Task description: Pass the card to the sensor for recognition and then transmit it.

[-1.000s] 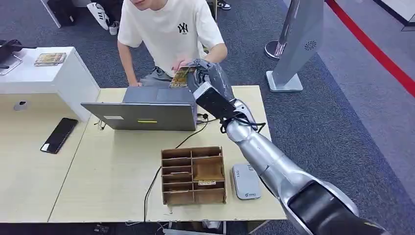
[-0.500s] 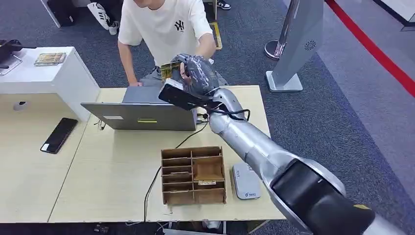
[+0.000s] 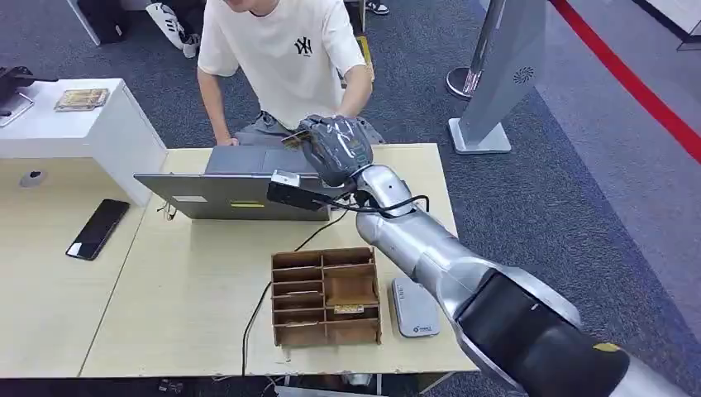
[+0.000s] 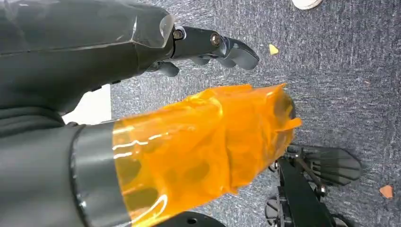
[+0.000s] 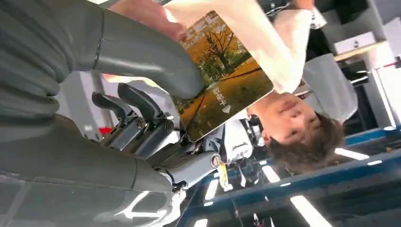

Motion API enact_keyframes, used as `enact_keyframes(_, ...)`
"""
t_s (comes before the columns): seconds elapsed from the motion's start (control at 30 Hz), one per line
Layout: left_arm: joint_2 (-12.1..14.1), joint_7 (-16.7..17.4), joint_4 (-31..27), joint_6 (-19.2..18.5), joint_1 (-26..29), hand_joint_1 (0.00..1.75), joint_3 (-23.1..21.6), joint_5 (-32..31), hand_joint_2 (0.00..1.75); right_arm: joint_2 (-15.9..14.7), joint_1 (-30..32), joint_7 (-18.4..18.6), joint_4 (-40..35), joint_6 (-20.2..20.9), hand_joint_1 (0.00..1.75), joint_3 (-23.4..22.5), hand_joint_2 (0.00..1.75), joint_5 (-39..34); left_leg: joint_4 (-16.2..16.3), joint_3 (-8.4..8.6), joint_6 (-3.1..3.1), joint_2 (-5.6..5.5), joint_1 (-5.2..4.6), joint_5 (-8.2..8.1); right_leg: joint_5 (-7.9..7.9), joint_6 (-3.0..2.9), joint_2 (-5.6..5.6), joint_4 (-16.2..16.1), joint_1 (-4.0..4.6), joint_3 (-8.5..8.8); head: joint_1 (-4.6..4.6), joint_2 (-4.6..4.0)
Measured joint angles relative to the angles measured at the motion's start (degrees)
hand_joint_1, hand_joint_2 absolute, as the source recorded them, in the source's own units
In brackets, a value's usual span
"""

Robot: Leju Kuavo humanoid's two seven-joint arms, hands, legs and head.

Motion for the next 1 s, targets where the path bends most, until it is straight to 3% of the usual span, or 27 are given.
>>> enact_keyframes(0.23, 0.0, 0.2, 0.0, -0.5, 0.1, 0.00, 0.0, 0.1, 0.00, 0.0, 0.4, 1.0, 1.0, 2.2, 0.00, 1.0, 1.75, -0.4, 0.0, -0.01, 0.00, 0.00, 0.01, 0.00, 0.00, 0.00, 0.00, 0.0, 0.00, -0.01, 0.00, 0.00)
enact_keyframes(0.43, 0.0, 0.2, 0.0, -0.7, 0.2, 0.00, 0.0, 0.3, 0.00, 0.0, 0.7, -1.6, 1.0, 2.9, 0.00, 0.6, 1.75, -3.4, 0.0, -0.01, -0.03, 0.00, 0.00, 0.06, 0.11, -0.02, 0.00, 0.0, 0.00, 0.01, 0.02, 0.00)
enact_keyframes(0.77, 0.0, -0.4, 0.0, -0.7, 0.6, 0.00, 0.2, 1.1, 0.00, 0.0, 4.8, -10.4, -1.7, 4.2, 0.00, -3.9, 1.75, -12.9, 0.0, -0.02, 0.00, 0.00, 0.00, 0.09, 0.15, -0.04, 0.00, 0.0, 0.00, -0.02, 0.00, 0.00)
enact_keyframes(1.0, -0.1, -1.1, 0.0, -0.7, 1.4, 0.00, 1.1, 1.7, 0.00, -1.3, 11.5, -15.8, -10.4, 6.3, 0.00, -7.0, 1.75, -19.9, 0.0, -0.04, 0.00, 0.00, 0.01, 0.08, 0.14, -0.04, 0.00, 0.0, 0.00, -0.06, 0.02, 0.00)
